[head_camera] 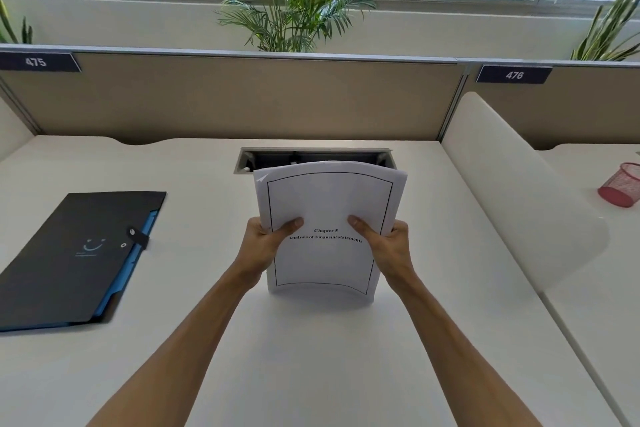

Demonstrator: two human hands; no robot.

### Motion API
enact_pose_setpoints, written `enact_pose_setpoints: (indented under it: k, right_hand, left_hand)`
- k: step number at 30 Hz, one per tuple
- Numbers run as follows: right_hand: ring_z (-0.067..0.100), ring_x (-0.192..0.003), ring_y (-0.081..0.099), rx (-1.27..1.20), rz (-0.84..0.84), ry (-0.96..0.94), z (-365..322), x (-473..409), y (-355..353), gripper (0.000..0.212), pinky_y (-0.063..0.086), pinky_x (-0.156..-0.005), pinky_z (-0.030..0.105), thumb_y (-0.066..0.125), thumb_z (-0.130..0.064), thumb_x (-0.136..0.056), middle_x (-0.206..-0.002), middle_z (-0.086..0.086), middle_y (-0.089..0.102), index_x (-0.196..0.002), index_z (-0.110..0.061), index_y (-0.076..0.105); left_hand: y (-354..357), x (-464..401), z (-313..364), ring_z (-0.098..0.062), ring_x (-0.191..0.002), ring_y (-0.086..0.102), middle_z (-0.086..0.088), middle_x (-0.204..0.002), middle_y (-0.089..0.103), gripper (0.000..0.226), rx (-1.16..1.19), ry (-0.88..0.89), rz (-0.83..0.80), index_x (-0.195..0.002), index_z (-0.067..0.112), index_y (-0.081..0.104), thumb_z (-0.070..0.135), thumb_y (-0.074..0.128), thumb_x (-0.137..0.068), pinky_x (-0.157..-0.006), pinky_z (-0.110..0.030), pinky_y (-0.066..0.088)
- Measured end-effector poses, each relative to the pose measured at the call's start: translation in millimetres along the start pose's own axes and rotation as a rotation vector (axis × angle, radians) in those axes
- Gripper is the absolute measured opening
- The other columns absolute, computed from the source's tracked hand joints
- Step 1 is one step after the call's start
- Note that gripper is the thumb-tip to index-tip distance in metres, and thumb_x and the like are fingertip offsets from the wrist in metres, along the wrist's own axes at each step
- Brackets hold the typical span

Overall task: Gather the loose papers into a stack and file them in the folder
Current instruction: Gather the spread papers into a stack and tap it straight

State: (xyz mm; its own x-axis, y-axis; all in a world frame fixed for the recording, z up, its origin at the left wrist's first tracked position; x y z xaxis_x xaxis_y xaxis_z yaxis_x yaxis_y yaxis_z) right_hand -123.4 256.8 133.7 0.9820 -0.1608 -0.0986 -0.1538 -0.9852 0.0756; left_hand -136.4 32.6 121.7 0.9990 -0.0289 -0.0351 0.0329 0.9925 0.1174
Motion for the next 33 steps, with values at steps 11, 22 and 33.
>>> enact_pose_setpoints:
  k: [11, 22, 33]
  right_hand:
    - [0.022, -0.073, 0.074, 0.167, -0.066, 0.059, 21, -2, -22, 0.021, 0.060, -0.070, 0.035, 0.086, -0.025, -0.071, -0.081, 0.006, 0.078, -0.079, -0.008, 0.076]
    - [0.019, -0.091, 0.072, -0.236, -0.168, 0.351, 52, 20, 4, 0.025, 0.058, -0.082, 0.028, 0.071, -0.014, -0.085, -0.102, 0.005, 0.075, -0.109, -0.006, 0.071]
    - [0.013, -0.079, 0.072, -0.164, -0.001, 0.187, 30, 9, 9, 0.007, 0.059, -0.077, 0.031, 0.070, -0.005, -0.086, -0.084, -0.001, 0.076, -0.085, -0.011, 0.073]
  left_hand:
    - [-35, -21, -3, -0.027, -0.099, 0.071, -0.010, -0.108, 0.074, 0.033, 0.241, -0.102, 0.240, -0.113, 0.002, 0.068, 0.012, 0.073, -0.082, -0.080, -0.040, 0.058]
    - [-51, -22, -26, -0.032, -0.119, 0.060, -0.012, -0.132, 0.062, 0.050, 0.650, -0.255, 0.234, -0.135, 0.009, 0.055, 0.019, 0.065, -0.087, -0.089, -0.050, 0.054]
    - [-50, -15, -25, -0.029, -0.117, 0.062, -0.012, -0.128, 0.064, 0.048, 0.592, -0.256, 0.235, -0.131, 0.005, 0.057, 0.008, 0.066, -0.084, -0.095, -0.047, 0.052]
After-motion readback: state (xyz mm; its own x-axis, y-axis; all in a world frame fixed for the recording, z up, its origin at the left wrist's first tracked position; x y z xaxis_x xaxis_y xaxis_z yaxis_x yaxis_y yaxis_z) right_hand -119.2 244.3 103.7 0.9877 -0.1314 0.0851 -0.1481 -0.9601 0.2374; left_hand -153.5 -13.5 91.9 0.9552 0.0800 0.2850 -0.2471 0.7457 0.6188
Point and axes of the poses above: each hand's wrist, its own x-axis away from the middle knuckle, its own y-axis out of the palm, z = x × y, the point moved 8 cm from there along -x, towards the middle knuckle
